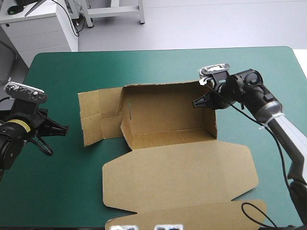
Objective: Fold the box
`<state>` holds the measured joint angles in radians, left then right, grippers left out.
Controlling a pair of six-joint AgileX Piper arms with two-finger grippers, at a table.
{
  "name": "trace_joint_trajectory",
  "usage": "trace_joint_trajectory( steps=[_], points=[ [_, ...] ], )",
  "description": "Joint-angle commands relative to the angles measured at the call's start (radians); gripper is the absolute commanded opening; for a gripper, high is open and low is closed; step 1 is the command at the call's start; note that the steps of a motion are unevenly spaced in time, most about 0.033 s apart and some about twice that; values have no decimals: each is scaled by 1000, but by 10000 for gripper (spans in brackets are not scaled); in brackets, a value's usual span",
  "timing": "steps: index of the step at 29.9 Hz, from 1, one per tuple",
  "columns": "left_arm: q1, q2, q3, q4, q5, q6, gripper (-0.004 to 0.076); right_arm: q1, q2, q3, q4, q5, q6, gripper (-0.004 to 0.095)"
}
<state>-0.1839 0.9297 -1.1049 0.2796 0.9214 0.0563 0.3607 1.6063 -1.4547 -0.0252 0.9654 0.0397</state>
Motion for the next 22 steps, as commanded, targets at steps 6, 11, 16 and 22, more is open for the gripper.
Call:
trace_joint_trajectory(
  steps=[6,11,16,22],
  points=[
    [-3,-10,-24,12,-52,-14,12,-2,141,-145,-13,-4,-7,-19],
    [-3,-10,-24,12,-49,-14,12,-2,181,-187,-15,-7,-4,89],
    [-3,-10,-24,12,-42,-14,12,-3,183,-226,-43,4,-16,439],
    [-3,-10,-24,15,-61,-14,12,-3,183,-348,-51,164,-83,576]
  ],
)
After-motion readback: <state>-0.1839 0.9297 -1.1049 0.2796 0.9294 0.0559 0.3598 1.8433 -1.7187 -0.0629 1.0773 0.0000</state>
